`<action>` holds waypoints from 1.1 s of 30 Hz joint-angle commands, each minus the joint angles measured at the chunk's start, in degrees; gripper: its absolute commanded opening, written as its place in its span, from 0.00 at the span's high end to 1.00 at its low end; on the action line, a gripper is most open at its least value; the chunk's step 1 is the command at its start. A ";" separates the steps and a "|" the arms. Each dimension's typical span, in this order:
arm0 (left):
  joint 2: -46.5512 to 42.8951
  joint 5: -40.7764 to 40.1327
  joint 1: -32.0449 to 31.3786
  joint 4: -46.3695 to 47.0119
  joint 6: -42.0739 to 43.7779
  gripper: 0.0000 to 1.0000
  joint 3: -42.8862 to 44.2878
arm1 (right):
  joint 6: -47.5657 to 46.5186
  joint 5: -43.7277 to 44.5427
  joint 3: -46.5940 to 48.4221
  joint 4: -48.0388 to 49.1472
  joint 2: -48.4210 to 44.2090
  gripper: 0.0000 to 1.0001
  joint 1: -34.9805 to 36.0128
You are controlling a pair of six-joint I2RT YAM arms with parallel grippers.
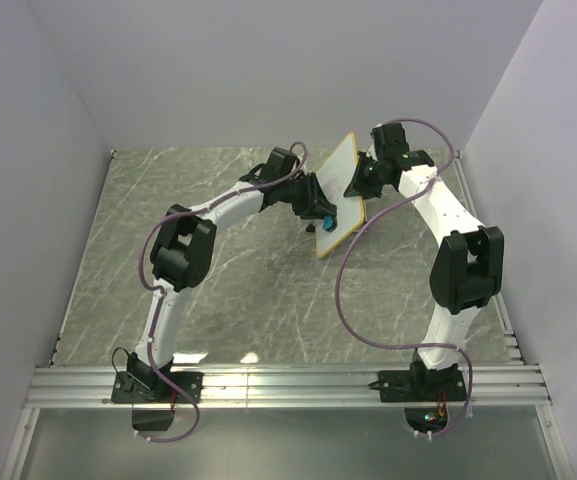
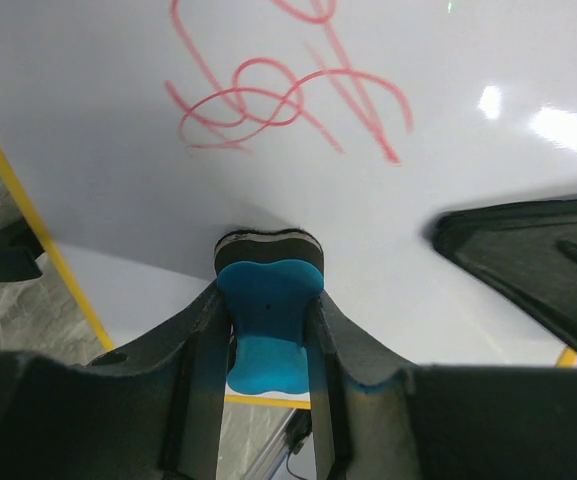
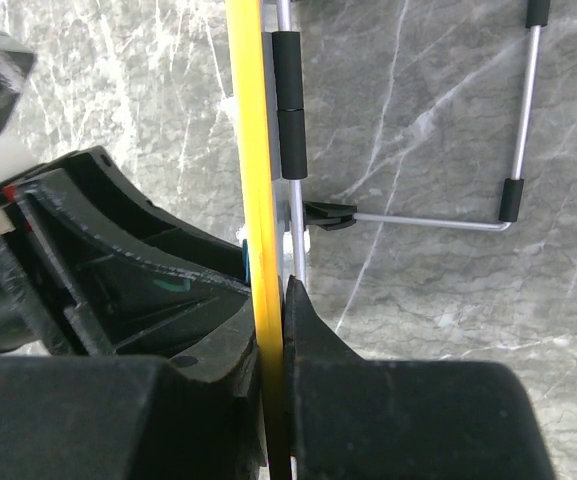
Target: Erase the whiteboard
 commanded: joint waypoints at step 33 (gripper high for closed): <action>9.58 9.93 1.35 2.86 -2.33 1.00 22.60 | 8.50 -15.93 -10.95 5.79 -6.35 1.00 2.78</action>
